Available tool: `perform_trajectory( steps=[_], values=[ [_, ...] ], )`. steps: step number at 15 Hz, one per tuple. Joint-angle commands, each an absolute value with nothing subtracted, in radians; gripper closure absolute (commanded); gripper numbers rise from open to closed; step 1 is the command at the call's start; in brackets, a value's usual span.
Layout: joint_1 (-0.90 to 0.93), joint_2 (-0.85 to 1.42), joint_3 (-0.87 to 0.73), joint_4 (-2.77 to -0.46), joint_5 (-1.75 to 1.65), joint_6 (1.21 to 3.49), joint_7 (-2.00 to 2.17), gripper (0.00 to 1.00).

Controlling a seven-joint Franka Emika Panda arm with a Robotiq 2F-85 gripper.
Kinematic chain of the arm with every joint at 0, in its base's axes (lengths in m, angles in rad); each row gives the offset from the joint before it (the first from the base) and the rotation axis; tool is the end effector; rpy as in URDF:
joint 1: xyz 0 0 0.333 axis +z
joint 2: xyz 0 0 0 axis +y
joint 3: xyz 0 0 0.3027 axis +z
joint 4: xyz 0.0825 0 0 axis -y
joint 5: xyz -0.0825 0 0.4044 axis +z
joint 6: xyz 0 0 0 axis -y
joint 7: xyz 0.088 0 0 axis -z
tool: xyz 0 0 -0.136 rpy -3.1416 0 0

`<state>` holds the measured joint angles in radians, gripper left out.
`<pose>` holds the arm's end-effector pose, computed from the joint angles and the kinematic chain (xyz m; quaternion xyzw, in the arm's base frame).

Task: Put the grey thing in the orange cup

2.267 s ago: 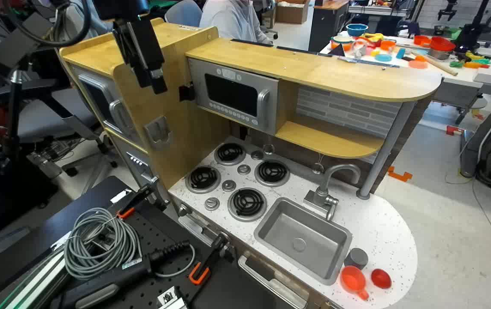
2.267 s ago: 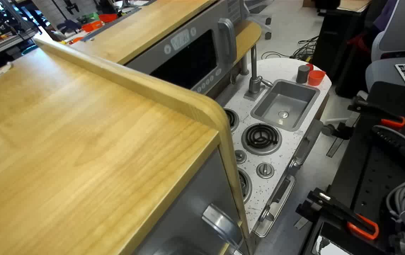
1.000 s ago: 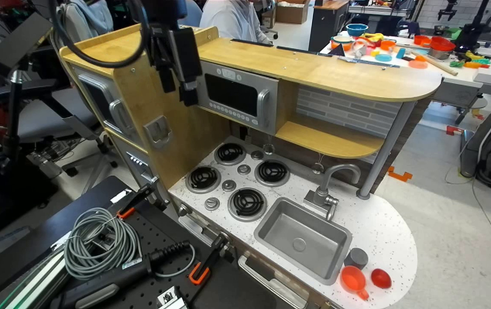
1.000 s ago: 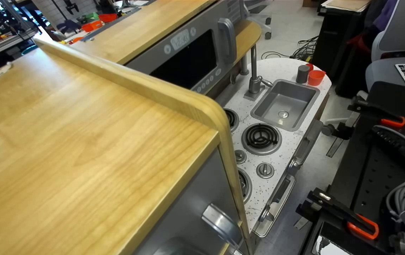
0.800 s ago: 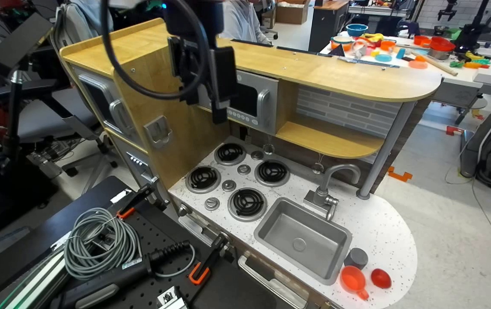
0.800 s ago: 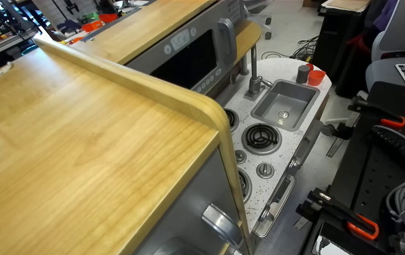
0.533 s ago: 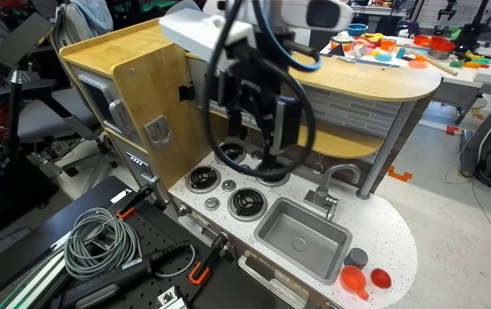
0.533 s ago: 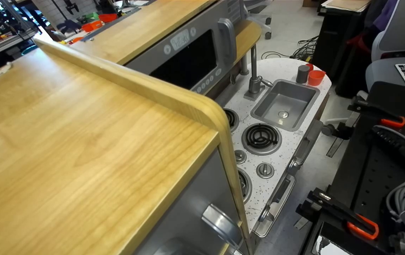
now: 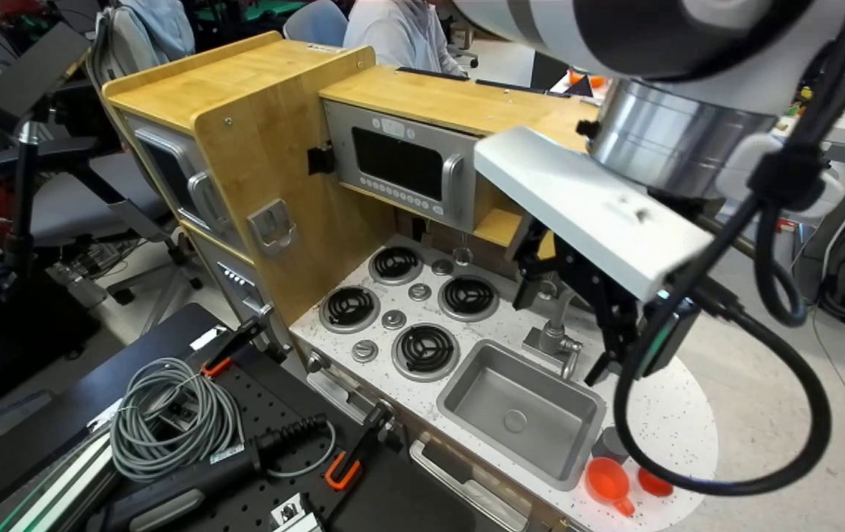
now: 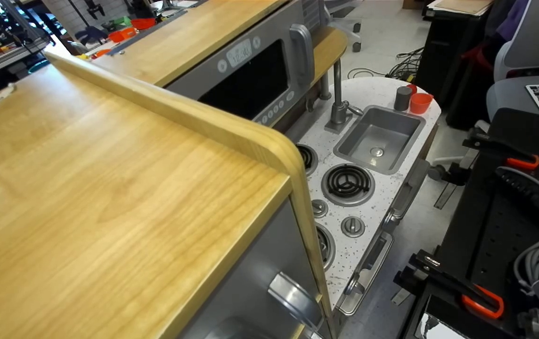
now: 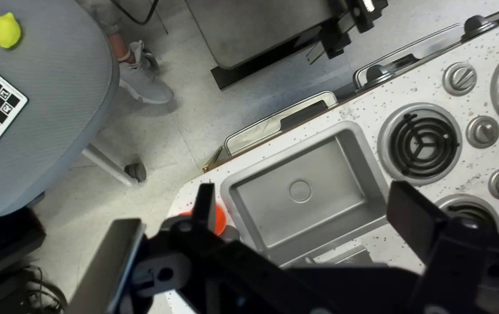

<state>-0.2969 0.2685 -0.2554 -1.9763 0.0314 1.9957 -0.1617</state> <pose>0.4952 -0.3012 0.2664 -0.9722 0.2003 0.1192 0.0227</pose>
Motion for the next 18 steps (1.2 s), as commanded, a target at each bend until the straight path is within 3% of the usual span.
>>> perform_trajectory(
  steps=[1,18],
  values=[
    [-0.356,0.432,-0.25,-1.838,0.067,2.025,-0.233,0.0],
    [-0.497,0.866,-0.178,-1.561,0.03,2.203,-0.448,0.0]
  ],
)
